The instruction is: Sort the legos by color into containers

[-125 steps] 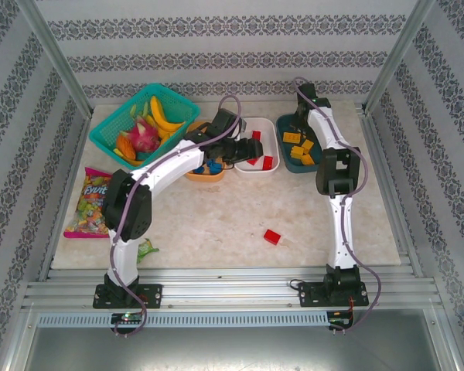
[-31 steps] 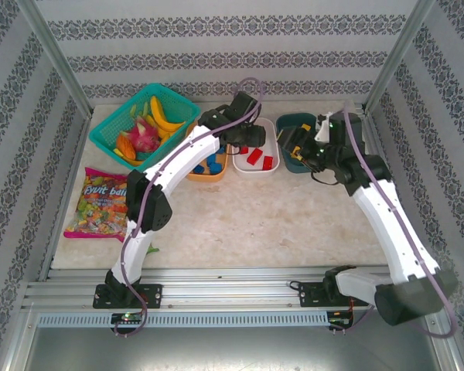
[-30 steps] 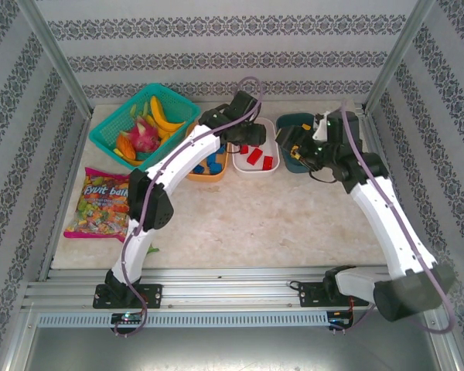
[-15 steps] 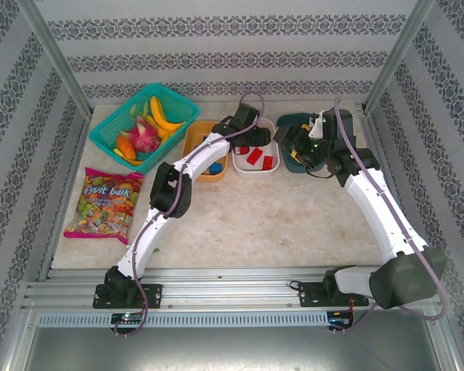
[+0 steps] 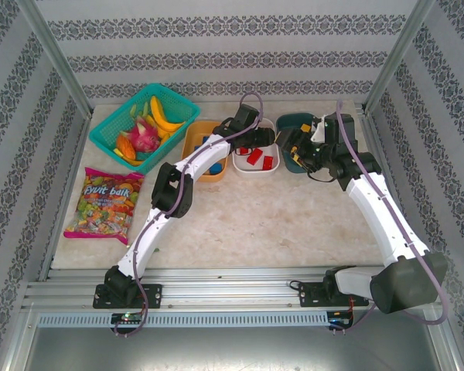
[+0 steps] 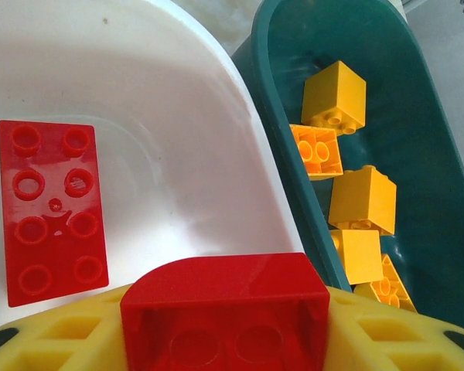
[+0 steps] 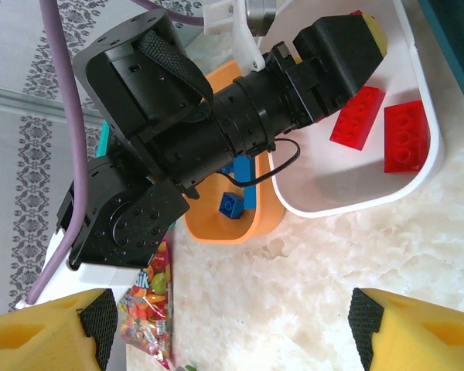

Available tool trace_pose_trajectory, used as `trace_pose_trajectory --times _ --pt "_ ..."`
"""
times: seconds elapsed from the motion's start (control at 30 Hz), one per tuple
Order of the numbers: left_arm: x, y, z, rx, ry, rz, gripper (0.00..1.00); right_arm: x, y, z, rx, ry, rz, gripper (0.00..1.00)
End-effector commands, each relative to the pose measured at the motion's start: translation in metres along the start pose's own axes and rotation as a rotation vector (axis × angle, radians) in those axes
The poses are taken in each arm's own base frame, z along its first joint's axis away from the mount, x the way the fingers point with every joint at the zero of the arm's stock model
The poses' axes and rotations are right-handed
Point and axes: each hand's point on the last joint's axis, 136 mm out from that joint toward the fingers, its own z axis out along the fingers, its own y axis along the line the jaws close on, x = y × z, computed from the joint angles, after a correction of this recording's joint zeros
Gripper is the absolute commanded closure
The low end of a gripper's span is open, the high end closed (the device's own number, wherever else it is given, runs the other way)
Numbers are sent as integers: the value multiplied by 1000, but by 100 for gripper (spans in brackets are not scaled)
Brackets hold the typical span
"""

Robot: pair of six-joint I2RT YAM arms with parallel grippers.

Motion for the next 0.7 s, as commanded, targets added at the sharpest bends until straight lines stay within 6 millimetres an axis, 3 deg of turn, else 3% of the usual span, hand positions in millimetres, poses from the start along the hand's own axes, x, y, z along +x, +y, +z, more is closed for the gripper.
trace_pose_trajectory --times 0.0,0.1,0.23,0.4,0.53,0.67 --pt "3 1 7 21 17 -33 43 0 -8 -4 37 -1 9 20" --pt "7 0 7 33 35 -48 39 -1 -23 -8 96 -34 23 20" --pt "12 0 5 28 60 -53 35 -11 -28 -11 64 -139 20 20" --pt "10 -5 -3 29 68 -55 33 -13 -36 -4 63 -134 68 20" --pt "-5 -21 -22 42 35 -56 30 -11 -35 -5 57 -131 55 20" --pt "-26 -30 -58 -21 -20 -59 25 -11 -35 -12 81 -137 13 20"
